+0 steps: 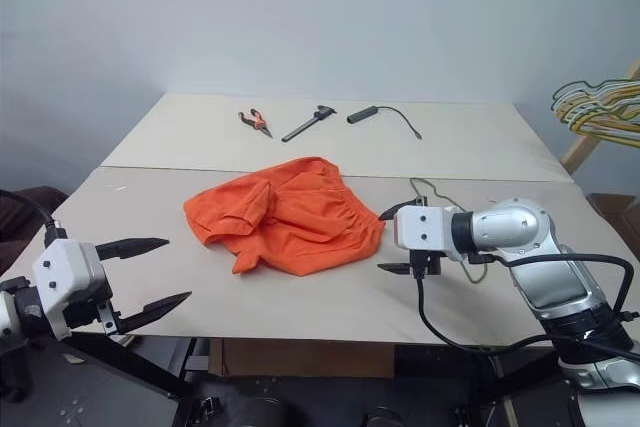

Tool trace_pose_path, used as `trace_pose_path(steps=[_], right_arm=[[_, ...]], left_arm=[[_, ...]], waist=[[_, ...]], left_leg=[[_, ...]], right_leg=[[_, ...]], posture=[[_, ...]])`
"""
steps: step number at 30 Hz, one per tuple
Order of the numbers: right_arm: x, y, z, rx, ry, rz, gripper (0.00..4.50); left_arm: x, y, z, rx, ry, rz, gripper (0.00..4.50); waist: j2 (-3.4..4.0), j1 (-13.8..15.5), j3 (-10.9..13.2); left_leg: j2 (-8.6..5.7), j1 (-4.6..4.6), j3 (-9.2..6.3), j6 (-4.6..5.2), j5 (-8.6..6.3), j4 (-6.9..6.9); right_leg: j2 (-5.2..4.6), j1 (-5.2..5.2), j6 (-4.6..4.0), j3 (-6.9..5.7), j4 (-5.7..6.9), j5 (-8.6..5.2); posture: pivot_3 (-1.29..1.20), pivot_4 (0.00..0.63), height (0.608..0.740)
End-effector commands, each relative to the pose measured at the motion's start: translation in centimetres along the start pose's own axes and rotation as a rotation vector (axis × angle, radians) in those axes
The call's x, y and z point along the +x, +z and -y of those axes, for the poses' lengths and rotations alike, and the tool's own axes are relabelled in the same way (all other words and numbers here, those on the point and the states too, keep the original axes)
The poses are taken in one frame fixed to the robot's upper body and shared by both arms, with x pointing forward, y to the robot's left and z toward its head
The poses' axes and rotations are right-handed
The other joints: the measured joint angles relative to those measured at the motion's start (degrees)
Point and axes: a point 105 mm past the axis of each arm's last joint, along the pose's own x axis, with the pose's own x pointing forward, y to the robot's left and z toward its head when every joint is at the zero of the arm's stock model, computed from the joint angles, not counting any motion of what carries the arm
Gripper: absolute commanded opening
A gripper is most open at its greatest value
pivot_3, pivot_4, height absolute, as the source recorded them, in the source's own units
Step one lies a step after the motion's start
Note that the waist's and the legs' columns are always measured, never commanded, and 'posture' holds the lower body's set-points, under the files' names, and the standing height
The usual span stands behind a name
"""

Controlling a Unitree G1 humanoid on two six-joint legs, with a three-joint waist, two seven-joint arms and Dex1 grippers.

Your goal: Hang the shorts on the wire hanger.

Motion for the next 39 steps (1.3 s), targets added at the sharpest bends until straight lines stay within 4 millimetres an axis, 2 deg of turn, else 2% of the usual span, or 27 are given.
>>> trace_pose_path(steps=[1,12,14,18,23,27,33,39], right_arm=[[-0.6,1.0,1.0,-0.036,-0.044,0.018,4.46],[-0.3,0.9,1.3,-0.038,-0.05,0.017,4.46],[-0.2,0.8,1.4,-0.042,-0.052,0.014,4.46],[-0.2,1.0,1.6,-0.052,-0.057,0.012,4.46],[-0.1,1.2,1.2,-0.055,-0.067,0.016,4.46],[0.3,1.2,0.9,-0.051,-0.078,0.018,4.46],[0.7,1.4,1.1,-0.045,-0.11,0.027,4.46],[0.4,1.5,0.7,-0.03,-0.117,0.018,4.46]], left_arm=[[-0.1,0.2,-0.2,0.028,0.004,-0.015,4.5],[-0.1,-0.3,-0.4,0.041,0.014,-0.034,4.5],[-0.2,-0.7,-0.5,0.056,0.002,-0.059,4.5],[-0.6,-3.0,-0.5,0.132,-0.048,-0.186,4.5],[-0.8,-3.7,-0.8,0.178,-0.13,-0.192,4.5],[1.0,-3.4,-2.0,0.243,-0.134,-0.141,4.5],[5.3,-5.1,-1.0,0.347,-0.162,-0.196,4.5],[8.5,-6.6,-0.5,0.41,-0.039,-0.226,4.5]], waist=[[0.0,0.0,0.0],[0.0,0.0,0.0],[0.0,0.0,0.0],[0.01,-0.1,0.0],[0.02,-0.3,0.0],[0.02,0.0,0.0],[0.04,-0.7,0.0],[0.04,-1.4,0.0]], left_leg=[[0.0,0.0,0.0,0.0,0.0,0.0],[0.04,-0.01,-0.01,0.0,0.0,0.0],[0.06,0.0,-0.01,0.0,0.0,0.0],[0.05,0.0,0.01,-0.02,0.0,0.0],[0.18,-0.01,0.03,-0.08,-0.03,-0.02],[0.21,-0.05,-0.01,-0.1,-0.02,-0.01],[0.12,-0.09,0.02,-0.16,-0.03,-0.01],[0.14,-0.16,-0.03,-0.2,-0.07,-0.01]], right_leg=[[0.0,0.0,0.0,0.0,0.0,0.0],[0.0,0.0,-0.01,-0.05,0.0,-0.01],[0.01,0.0,-0.08,-0.06,0.0,-0.04],[0.04,-0.01,-0.16,-0.09,0.0,-0.09],[0.04,-0.04,-0.23,-0.16,0.0,-0.14],[0.02,-0.03,-0.29,-0.33,0.01,-0.17],[0.07,-0.02,0.02,-0.34,0.02,0.05],[0.12,-0.04,0.0,-0.37,0.01,0.05]], posture=[[0.29,0.0,0.74],[0.29,0.0,0.74],[0.28,0.0,0.74],[0.26,0.0,0.74],[0.23,0.0,0.74],[0.22,0.0,0.74],[0.2,0.0,0.74],[0.19,0.0,0.74]])
